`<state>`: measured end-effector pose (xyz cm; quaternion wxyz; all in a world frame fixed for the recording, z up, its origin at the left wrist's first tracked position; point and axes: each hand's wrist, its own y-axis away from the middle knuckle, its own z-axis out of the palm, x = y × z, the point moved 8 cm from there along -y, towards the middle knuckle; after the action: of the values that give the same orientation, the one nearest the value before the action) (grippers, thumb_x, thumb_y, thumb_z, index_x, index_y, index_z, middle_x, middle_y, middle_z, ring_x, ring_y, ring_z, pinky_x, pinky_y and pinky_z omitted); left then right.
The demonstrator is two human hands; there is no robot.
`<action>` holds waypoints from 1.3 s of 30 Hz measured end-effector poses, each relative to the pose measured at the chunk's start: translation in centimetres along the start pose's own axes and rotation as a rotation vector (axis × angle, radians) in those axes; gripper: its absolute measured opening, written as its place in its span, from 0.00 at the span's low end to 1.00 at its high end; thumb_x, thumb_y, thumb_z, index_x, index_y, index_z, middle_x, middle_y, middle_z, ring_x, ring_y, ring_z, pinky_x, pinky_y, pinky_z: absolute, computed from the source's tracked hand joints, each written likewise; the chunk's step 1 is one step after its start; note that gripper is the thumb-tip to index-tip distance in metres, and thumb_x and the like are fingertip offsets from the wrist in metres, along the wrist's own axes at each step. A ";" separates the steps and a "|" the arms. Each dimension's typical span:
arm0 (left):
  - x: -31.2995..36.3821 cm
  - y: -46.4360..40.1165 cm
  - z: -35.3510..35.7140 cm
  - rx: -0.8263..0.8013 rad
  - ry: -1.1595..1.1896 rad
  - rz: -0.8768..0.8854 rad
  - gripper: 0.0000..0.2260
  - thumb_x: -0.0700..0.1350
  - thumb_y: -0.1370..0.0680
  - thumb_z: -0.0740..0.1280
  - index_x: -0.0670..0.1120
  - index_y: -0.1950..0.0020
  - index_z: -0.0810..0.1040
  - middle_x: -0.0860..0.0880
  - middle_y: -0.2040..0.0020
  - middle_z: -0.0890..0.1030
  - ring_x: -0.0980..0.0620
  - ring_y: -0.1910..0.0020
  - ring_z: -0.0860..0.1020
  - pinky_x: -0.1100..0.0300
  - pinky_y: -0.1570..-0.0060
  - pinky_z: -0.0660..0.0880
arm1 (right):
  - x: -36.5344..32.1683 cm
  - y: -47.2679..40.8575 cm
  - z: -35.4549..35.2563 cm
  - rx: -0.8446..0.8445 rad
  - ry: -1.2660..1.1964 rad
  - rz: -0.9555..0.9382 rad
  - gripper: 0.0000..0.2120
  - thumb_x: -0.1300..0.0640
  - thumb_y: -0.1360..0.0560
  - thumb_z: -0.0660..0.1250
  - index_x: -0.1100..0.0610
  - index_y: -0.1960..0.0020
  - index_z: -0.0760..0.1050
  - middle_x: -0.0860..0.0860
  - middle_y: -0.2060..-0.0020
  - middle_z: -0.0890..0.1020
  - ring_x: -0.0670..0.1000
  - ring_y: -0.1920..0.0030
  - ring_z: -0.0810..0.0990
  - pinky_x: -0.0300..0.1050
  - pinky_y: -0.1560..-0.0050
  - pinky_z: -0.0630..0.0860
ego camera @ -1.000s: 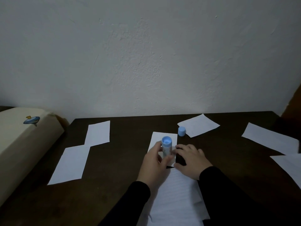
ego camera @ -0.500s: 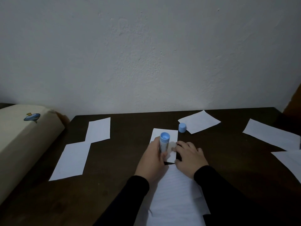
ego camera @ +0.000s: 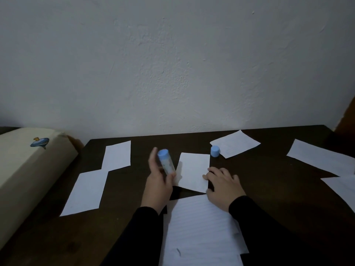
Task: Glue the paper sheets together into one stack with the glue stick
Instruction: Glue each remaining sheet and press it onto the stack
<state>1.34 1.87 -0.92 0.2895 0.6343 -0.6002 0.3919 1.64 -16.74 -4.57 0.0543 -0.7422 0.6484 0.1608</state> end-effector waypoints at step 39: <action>2.7 0.7 -1.8 0.192 -0.099 0.177 0.07 0.52 0.23 0.67 0.53 0.47 0.73 0.56 0.53 0.74 0.60 0.55 0.74 0.69 0.57 0.72 | -0.8 -0.1 0.0 0.049 0.142 0.067 0.23 0.44 0.20 0.53 0.49 0.27 0.63 0.49 0.28 0.65 0.50 0.30 0.63 0.54 0.32 0.61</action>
<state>0.35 1.83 2.25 0.1617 0.6221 -0.6272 0.4399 1.61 -15.93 -4.36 0.0209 -0.7281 0.6787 0.0938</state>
